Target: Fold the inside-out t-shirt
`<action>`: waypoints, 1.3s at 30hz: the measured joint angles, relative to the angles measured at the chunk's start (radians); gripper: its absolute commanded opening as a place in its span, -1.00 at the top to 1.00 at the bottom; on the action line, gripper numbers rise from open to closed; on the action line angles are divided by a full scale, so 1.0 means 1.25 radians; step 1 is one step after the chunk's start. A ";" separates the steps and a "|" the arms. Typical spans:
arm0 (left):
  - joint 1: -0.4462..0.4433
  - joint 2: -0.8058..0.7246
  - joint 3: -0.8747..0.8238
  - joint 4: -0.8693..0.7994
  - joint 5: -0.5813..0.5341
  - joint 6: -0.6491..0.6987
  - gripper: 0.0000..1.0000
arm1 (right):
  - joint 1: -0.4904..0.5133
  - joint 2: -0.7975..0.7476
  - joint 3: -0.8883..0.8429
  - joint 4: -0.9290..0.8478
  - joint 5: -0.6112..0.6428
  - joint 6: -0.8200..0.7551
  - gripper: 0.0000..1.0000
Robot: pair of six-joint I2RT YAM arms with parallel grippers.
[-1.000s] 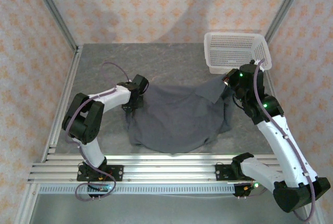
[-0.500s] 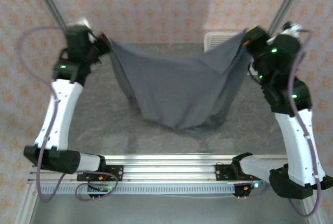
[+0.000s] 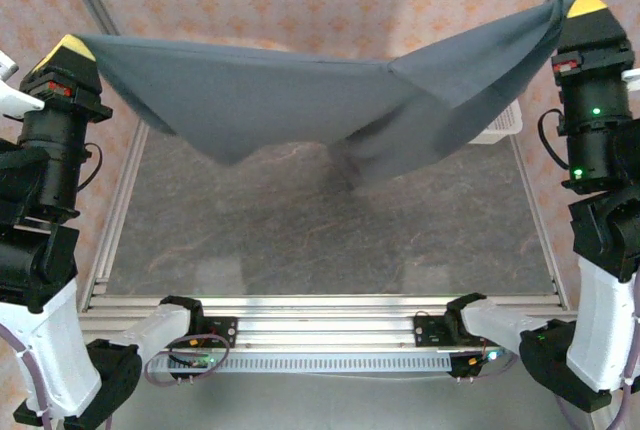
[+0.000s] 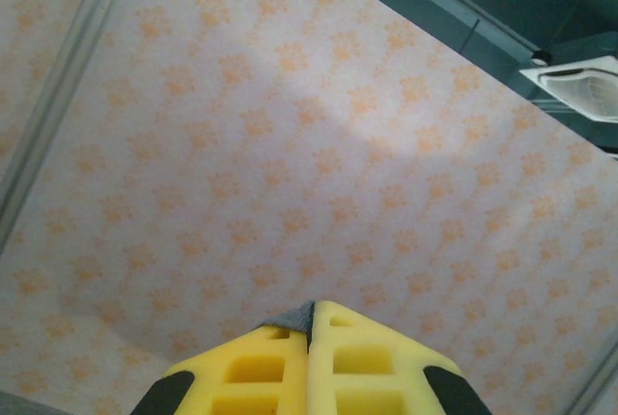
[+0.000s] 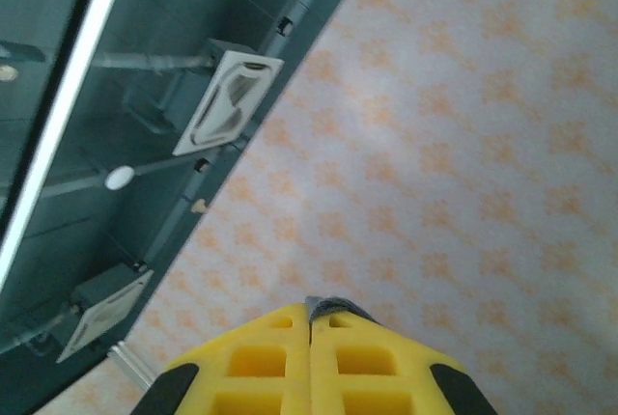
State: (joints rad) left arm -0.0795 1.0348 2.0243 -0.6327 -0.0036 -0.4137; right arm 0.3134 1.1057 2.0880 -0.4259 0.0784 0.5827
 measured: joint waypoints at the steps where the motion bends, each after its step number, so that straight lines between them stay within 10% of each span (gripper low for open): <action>1: 0.000 0.003 0.006 -0.006 -0.007 0.005 1.00 | 0.000 0.004 0.015 0.007 -0.001 -0.010 1.00; 30: 0.000 -0.071 0.013 -0.041 0.032 -0.002 1.00 | 0.000 -0.023 0.152 0.091 -0.099 -0.042 1.00; 39: 0.001 0.083 -0.037 -0.022 -0.002 -0.002 1.00 | 0.000 0.227 0.250 0.073 -0.087 -0.056 1.00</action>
State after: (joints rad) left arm -0.0780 1.1389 1.9781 -0.6605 -0.0063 -0.4160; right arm 0.3134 1.3895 2.4004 -0.3347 -0.0303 0.5121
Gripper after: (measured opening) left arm 0.038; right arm 0.039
